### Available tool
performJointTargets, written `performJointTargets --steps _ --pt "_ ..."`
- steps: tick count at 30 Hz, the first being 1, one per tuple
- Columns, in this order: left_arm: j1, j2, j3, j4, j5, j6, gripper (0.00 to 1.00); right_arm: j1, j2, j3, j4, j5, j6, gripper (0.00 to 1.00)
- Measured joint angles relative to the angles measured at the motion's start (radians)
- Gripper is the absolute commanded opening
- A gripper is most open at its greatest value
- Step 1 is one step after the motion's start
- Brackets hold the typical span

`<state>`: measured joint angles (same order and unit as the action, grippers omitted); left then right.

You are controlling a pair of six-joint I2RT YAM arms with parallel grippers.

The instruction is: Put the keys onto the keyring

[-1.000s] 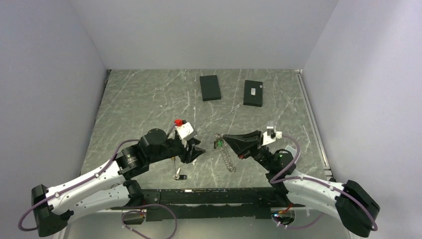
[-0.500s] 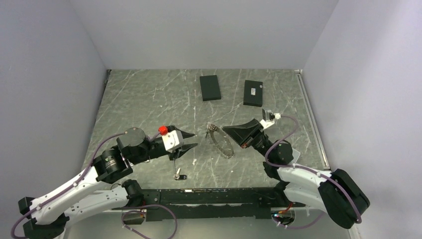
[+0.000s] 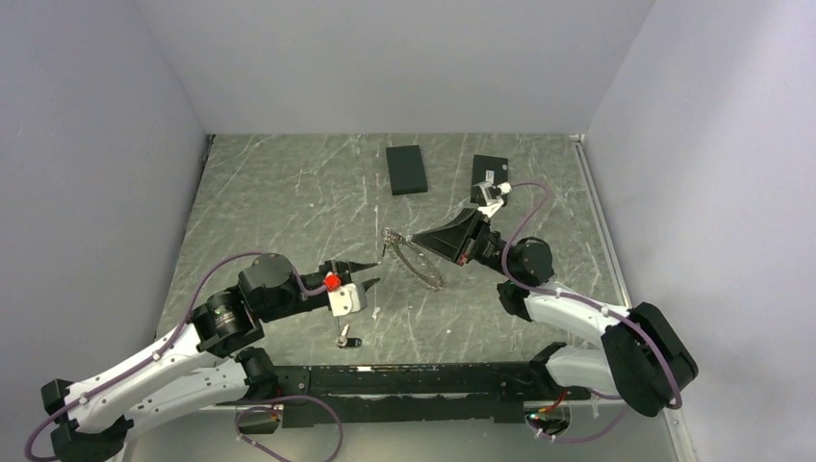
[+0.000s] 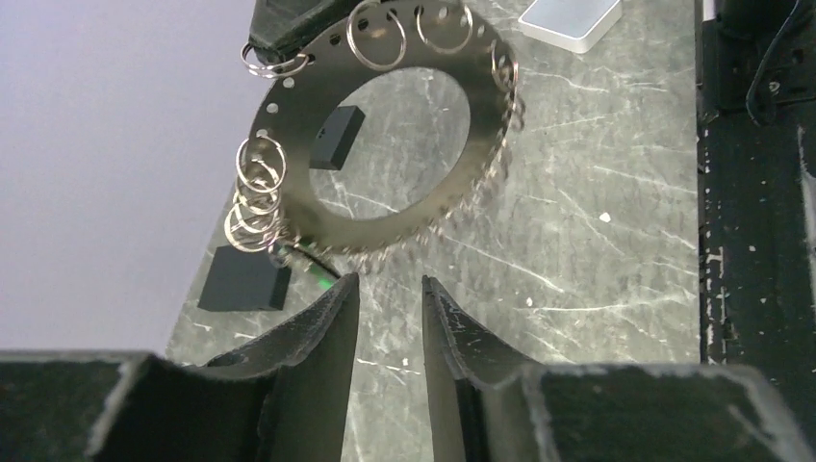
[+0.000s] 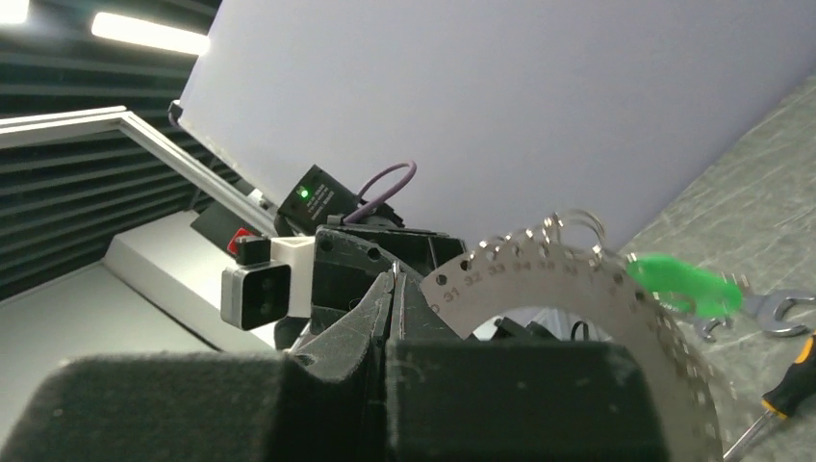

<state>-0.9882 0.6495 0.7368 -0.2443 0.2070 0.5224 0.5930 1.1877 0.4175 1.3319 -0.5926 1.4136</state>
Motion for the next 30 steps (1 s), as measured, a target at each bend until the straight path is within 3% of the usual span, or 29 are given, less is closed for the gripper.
performJointTargets --steps 10,12,15,20,25,28,30 --pt "0.0 -0.045 -0.027 0.084 0.007 -0.044 0.56 -0.002 0.178 0.055 0.078 -0.115 0.083 0.0" --pt "0.0 -0.064 -0.03 0.111 0.005 -0.105 0.55 -0.002 0.167 0.043 0.08 -0.114 0.051 0.0" --pt "0.0 -0.085 -0.03 0.141 -0.005 -0.184 0.44 -0.002 0.099 0.047 0.026 -0.126 -0.023 0.0" --pt "0.0 -0.09 -0.03 0.124 -0.028 -0.156 0.3 -0.001 0.047 0.2 -0.252 -0.198 -0.154 0.0" --pt "0.0 -0.042 -0.03 0.069 -0.085 0.014 0.45 0.0 0.086 0.357 -0.614 -0.249 -0.269 0.0" --pt "0.0 -0.021 -0.03 0.029 -0.099 0.129 0.43 0.0 0.144 0.431 -0.811 -0.278 -0.315 0.0" --pt "0.0 -0.011 -0.026 -0.006 -0.101 0.203 0.42 -0.001 0.18 0.436 -0.856 -0.304 -0.307 0.0"
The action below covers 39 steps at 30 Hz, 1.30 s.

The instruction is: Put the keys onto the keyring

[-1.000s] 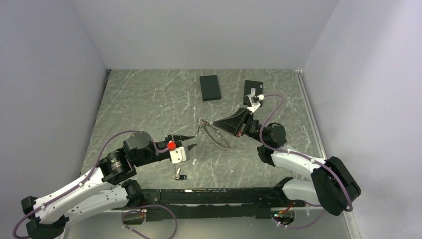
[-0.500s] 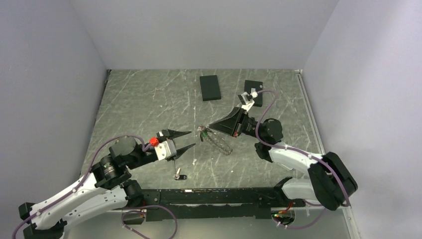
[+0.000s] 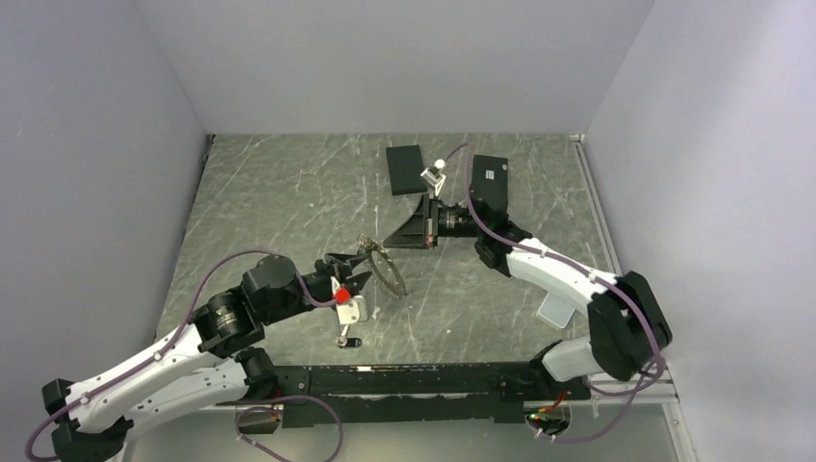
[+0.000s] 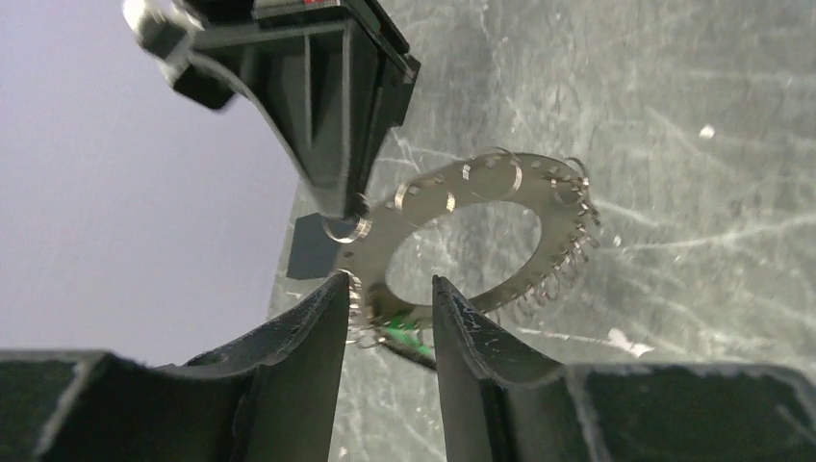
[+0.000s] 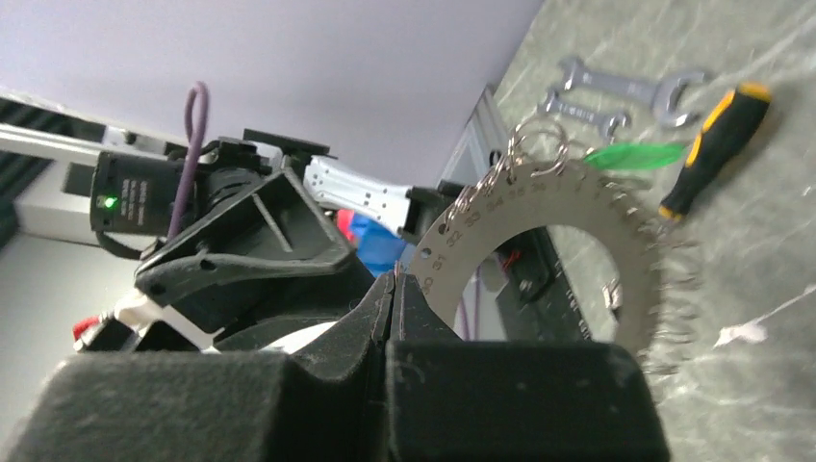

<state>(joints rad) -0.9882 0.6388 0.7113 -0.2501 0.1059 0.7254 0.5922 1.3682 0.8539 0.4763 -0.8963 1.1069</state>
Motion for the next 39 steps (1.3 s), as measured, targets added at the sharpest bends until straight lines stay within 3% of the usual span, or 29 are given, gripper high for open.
performJointTargets --steps 5,14,15,16,22,28,32,36,39 --pt "-0.001 0.021 0.042 -0.093 -0.016 0.161 0.43 0.0 0.102 -0.031 0.027 -0.061 0.117 0.0" --pt "-0.002 0.027 0.061 -0.155 -0.007 0.316 0.42 0.002 0.188 -0.074 0.35 -0.145 0.406 0.0" --pt "-0.002 0.029 0.061 -0.159 -0.003 0.324 0.42 0.003 0.195 -0.074 0.394 -0.153 0.436 0.48" --pt "-0.002 0.034 0.061 -0.161 0.003 0.333 0.41 0.004 0.203 -0.074 0.443 -0.158 0.472 0.03" --pt "-0.002 0.053 0.061 -0.152 0.012 0.363 0.39 0.022 0.249 -0.079 0.649 -0.166 0.639 0.0" --pt "-0.002 0.059 0.061 -0.111 0.032 0.381 0.37 0.047 0.255 -0.08 0.698 -0.165 0.673 0.0" --pt "-0.002 0.053 0.056 -0.11 0.032 0.368 0.38 0.051 0.214 -0.079 0.502 -0.158 0.526 0.0" --pt "-0.002 0.017 0.021 -0.105 0.04 0.304 0.42 0.034 0.1 -0.03 0.057 -0.065 0.179 0.0" --pt "-0.002 -0.015 -0.024 -0.085 0.061 0.223 0.45 0.018 0.02 0.048 -0.261 0.103 -0.076 0.03"
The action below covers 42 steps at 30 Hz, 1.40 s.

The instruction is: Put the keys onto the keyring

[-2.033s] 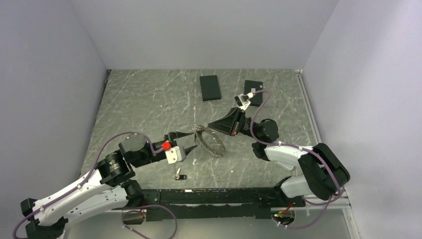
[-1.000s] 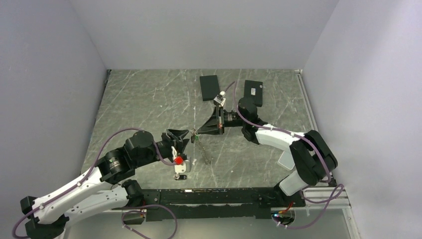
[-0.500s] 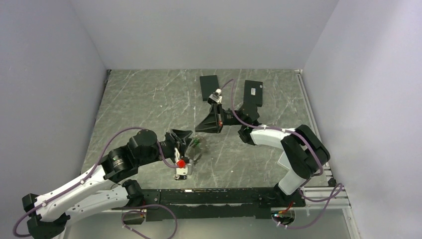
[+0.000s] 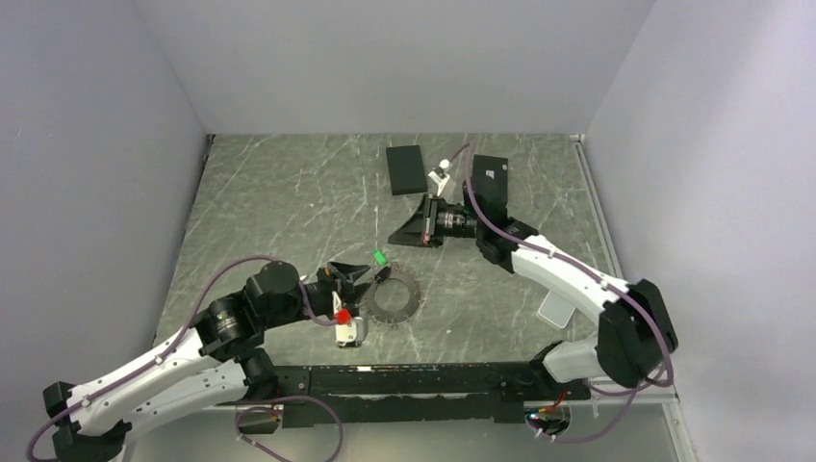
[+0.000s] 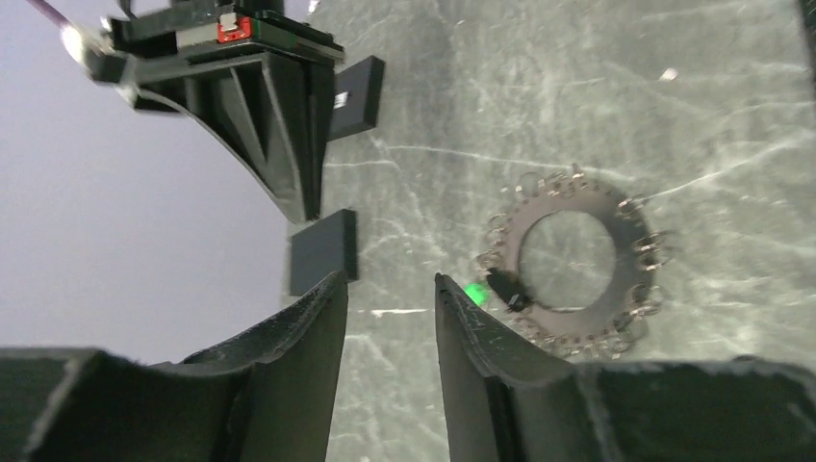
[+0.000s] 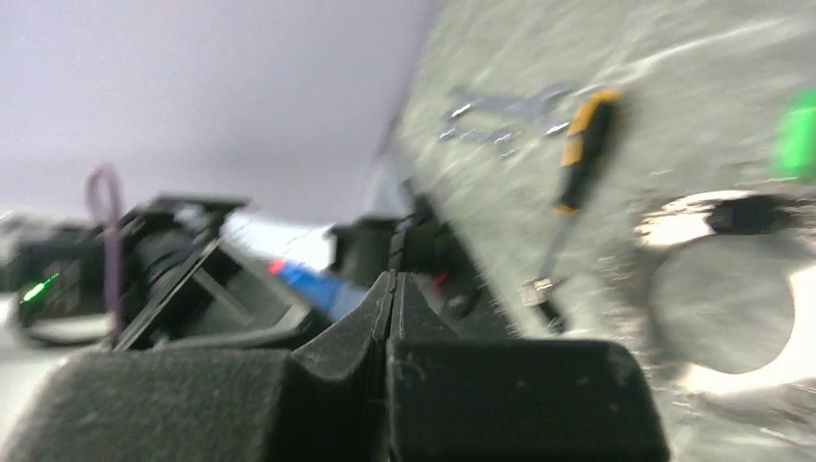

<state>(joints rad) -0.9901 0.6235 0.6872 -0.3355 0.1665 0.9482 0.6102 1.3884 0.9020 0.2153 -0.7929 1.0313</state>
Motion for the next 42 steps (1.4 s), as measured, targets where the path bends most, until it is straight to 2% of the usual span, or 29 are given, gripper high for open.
performJointTargets --steps 2,3,5,10,15,20,25,35,42 --pt "0.0 -0.016 -0.029 0.011 0.015 -0.056 0.46 -0.003 -0.037 0.027 -0.14 0.143 -0.117 0.2" --pt "0.0 -0.023 -0.041 0.017 0.021 -0.082 0.47 -0.005 -0.052 0.032 -0.208 0.221 -0.172 0.32" --pt "0.0 -0.031 -0.063 0.024 0.034 -0.136 0.47 -0.005 -0.061 0.034 -0.333 0.366 -0.261 0.46" --pt "0.0 -0.032 -0.067 0.016 0.045 -0.235 0.49 0.026 0.032 0.052 -0.572 0.6 -0.375 0.55" --pt "0.0 -0.058 -0.114 0.035 0.039 -0.291 0.52 0.093 0.068 0.025 -0.682 0.717 -0.373 0.55" --pt "0.0 -0.058 -0.156 0.014 0.037 -0.324 0.53 0.17 0.068 -0.024 -0.669 0.749 -0.353 0.5" --pt "0.0 -0.05 -0.159 0.013 0.019 -0.346 0.53 0.259 0.072 -0.055 -0.579 0.723 -0.437 0.49" --pt "0.0 -0.05 -0.184 0.032 -0.07 -0.394 0.52 0.285 0.121 -0.073 -0.449 0.641 -0.608 0.47" --pt "0.0 -0.085 -0.187 0.056 -0.236 -0.396 0.56 0.327 0.198 -0.061 -0.439 0.637 -0.628 0.41"
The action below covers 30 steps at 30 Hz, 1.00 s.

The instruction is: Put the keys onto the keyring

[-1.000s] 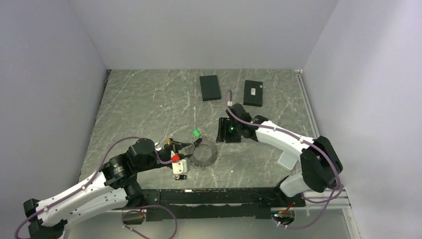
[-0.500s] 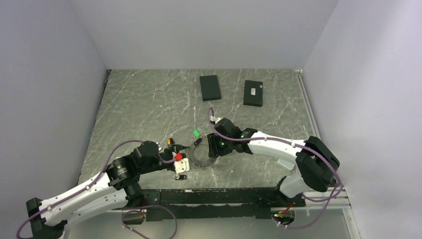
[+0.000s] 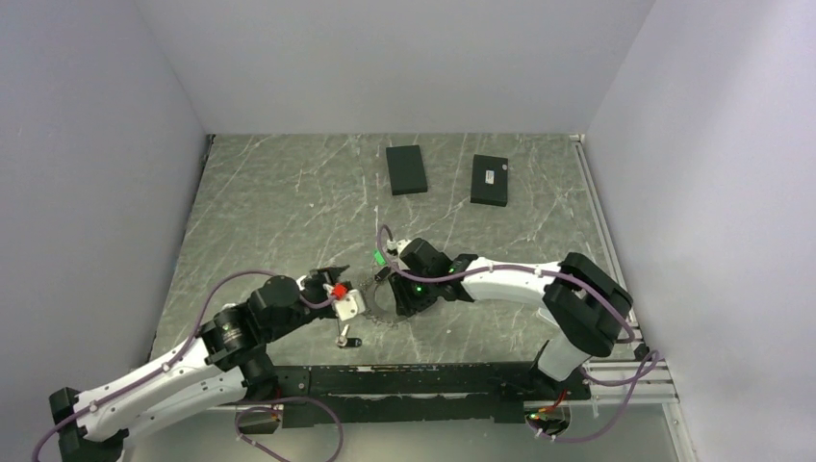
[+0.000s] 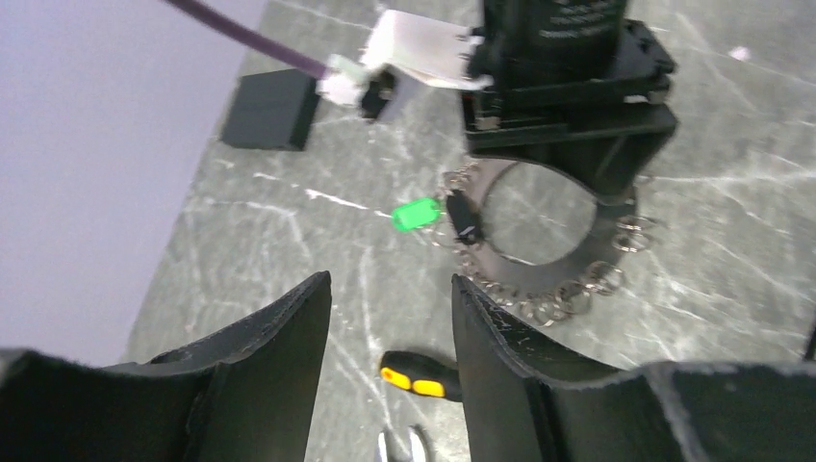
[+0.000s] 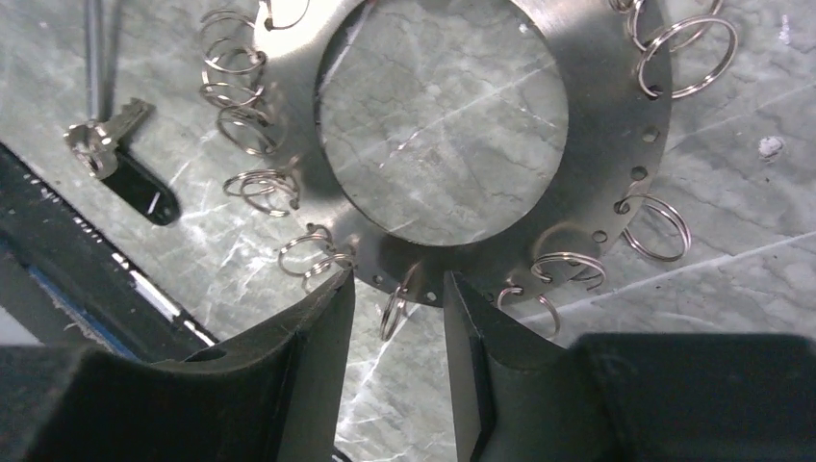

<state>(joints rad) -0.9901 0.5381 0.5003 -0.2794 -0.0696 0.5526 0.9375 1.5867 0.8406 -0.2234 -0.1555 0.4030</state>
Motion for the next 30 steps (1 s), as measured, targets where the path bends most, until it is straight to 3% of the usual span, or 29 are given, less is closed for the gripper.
performJointTargets --steps 7,15,22,30 --pt "0.0 -0.102 -0.023 0.055 -0.144 0.01 0.56 0.001 0.02 0.022 -0.014 0.075 -0.002 0.39" --pt "0.0 -0.087 -0.023 0.065 -0.193 0.012 0.55 0.001 0.02 0.063 -0.021 0.139 -0.02 0.39" --pt "0.0 -0.085 -0.023 0.066 -0.201 0.012 0.55 0.018 0.02 0.108 -0.032 0.095 -0.05 0.45" --pt "0.0 -0.088 -0.023 0.065 -0.208 0.012 0.53 0.105 0.064 0.164 -0.022 0.043 -0.051 0.44"
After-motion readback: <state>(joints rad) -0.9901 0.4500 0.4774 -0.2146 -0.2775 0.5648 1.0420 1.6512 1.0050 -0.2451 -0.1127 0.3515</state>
